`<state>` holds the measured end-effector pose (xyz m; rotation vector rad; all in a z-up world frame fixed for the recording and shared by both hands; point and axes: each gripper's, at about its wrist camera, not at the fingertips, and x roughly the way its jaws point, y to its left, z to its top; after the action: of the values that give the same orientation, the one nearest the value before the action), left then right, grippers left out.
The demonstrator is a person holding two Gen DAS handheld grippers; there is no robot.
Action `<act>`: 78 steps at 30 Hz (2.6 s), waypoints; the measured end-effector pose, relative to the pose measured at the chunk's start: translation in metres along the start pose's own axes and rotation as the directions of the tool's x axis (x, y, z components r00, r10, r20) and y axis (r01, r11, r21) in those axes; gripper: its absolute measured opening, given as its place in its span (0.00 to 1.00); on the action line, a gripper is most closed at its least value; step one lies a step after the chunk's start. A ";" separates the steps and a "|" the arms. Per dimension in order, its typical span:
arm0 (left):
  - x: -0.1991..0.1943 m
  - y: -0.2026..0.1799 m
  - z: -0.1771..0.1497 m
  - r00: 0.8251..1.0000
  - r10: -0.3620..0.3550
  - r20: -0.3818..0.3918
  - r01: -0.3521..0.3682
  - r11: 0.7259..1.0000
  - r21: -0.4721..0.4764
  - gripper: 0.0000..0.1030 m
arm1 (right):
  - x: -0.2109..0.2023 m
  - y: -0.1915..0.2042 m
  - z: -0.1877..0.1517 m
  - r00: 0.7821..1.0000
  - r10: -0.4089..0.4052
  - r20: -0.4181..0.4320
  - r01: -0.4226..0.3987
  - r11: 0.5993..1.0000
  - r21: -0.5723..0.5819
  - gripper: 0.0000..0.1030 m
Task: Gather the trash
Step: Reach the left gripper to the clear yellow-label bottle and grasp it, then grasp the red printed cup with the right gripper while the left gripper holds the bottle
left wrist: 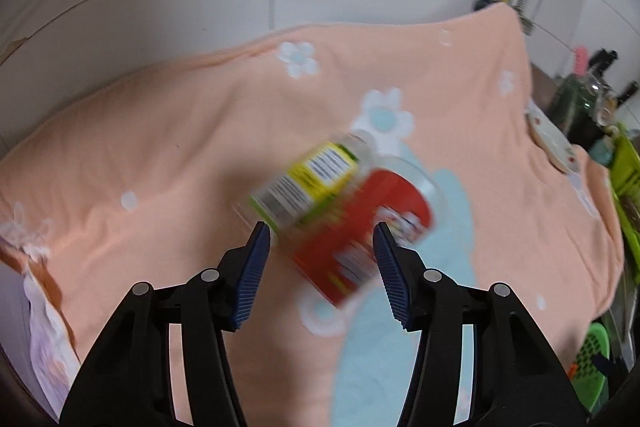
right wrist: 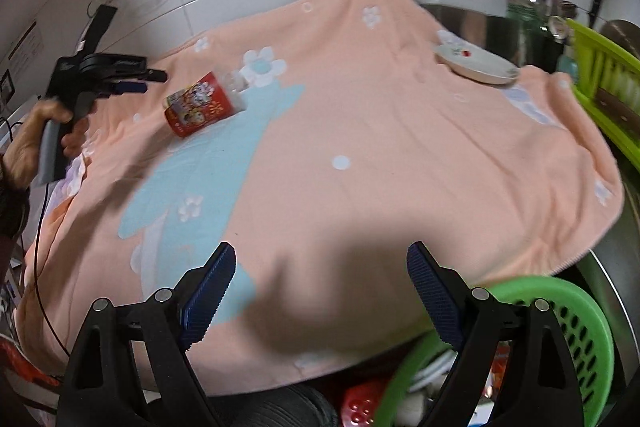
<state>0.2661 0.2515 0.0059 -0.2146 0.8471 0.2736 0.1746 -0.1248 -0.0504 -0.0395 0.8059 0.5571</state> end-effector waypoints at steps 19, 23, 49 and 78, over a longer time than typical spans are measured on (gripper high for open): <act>0.075 0.014 0.032 0.992 -0.076 -0.105 0.097 0.973 0.209 0.56 | 0.062 0.059 0.063 0.993 0.102 -0.053 -0.108 0.987 -0.121 0.82; 0.086 0.015 0.035 0.988 -0.083 -0.132 0.111 0.969 0.219 0.57 | 0.071 0.069 0.069 0.992 0.106 -0.062 -0.113 0.983 -0.143 0.82; 0.094 0.023 0.018 0.971 -0.182 -0.154 0.190 0.981 0.038 0.48 | 0.141 0.096 0.128 0.970 0.204 -0.133 -0.208 0.978 -0.015 0.82; 0.068 0.067 -0.009 0.972 -0.207 -0.115 0.190 0.971 -0.141 0.45 | 0.252 0.100 0.161 0.921 0.381 -0.087 -0.248 0.741 0.624 0.80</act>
<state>0.2805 0.3224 -0.0568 -0.4400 0.9294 0.1270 0.3748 0.1151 -0.0955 0.6580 1.1837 0.5988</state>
